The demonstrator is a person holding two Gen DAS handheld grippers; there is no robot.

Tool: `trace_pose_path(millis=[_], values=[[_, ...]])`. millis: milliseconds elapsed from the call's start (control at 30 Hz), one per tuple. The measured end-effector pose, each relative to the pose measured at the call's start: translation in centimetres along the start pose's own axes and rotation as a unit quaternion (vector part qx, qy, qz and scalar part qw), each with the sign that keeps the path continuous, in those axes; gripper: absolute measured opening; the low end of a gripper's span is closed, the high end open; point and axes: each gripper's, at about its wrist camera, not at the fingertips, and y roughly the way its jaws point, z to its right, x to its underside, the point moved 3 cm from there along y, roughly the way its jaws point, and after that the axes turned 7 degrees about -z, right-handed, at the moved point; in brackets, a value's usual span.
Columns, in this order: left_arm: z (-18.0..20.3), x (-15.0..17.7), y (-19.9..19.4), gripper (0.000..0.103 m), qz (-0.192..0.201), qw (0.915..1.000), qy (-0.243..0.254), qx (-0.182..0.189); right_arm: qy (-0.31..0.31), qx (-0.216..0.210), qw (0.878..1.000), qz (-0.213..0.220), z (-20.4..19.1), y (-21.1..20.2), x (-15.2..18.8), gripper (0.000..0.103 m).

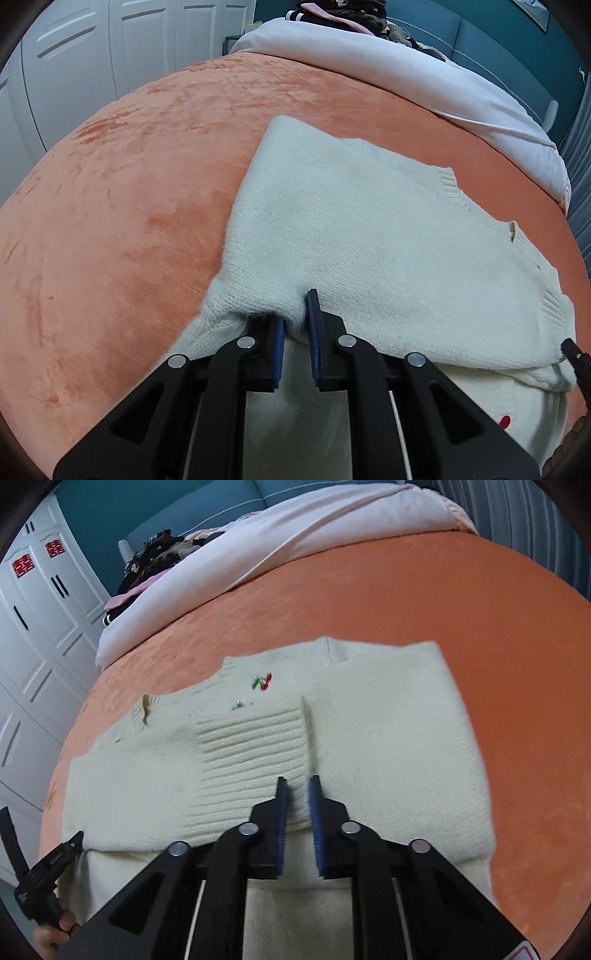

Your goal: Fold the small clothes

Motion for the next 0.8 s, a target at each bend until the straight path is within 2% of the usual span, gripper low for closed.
trace_pose_path(millis=[67,133,200,267,433,500,533,567,633,667,700,733,767,800], values=[[-0.1,0.0,0.0,0.012,0.0,1.0,0.0,0.001,-0.001,-0.017,0.999,0.03,-0.3,-1.9,-0.6,0.004],[-0.1,0.0,0.1,0.012,0.0,1.0,0.001,0.0,0.001,-0.027,0.999,0.039,0.0,-2.6,-1.0,0.004],[-0.1,0.0,0.1,0.012,0.001,1.0,0.001,-0.001,0.002,-0.016,1.0,0.02,0.7,-1.4,-0.6,0.004],[0.0,0.0,0.1,0.012,0.002,1.0,0.002,-0.004,-0.006,0.005,1.0,-0.02,1.6,1.6,0.5,0.004],[0.1,0.0,0.2,0.012,0.004,0.9999,0.009,-0.009,0.014,-0.016,1.0,0.008,1.5,-0.1,0.2,0.004],[0.3,0.1,0.1,0.012,0.006,0.9997,0.016,-0.016,0.007,-0.003,1.0,-0.022,1.9,1.2,0.8,0.008],[0.3,0.2,-0.1,0.013,0.006,0.9996,0.022,-0.018,0.011,-0.009,1.0,-0.016,2.2,0.8,1.1,0.006],[0.3,0.3,-0.5,0.016,0.003,0.9995,0.027,-0.017,0.017,-0.006,1.0,-0.02,2.4,0.1,1.3,0.012],[-0.7,0.9,-2.3,0.039,-0.006,0.9997,0.023,-0.009,0.02,0.001,1.0,-0.024,2.5,-2.6,2.3,0.021],[-1.4,1.5,-3.4,0.059,-0.011,0.9997,0.019,0.007,0.016,-0.005,1.0,-0.017,2.8,-4.4,3.2,0.025],[-2.3,2.4,-4.7,0.072,-0.012,0.9996,0.013,0.02,0.01,-0.009,1.0,-0.013,3.1,-6.2,4.3,0.029],[-3.5,3.6,-6.1,0.078,-0.013,0.9996,0.006,0.024,0.006,-0.006,1.0,-0.014,3.8,-8.2,6.1,0.043],[-4.8,5.1,-7.5,0.087,-0.015,0.9996,0.0,0.024,0.005,-0.003,1.0,-0.02,4.5,-9.8,7.9,0.05],[-6.4,6.6,-8.8,0.088,-0.018,0.9994,-0.006,0.028,0.006,-0.002,1.0,-0.031,5.3,-11.2,10.0,0.051]])
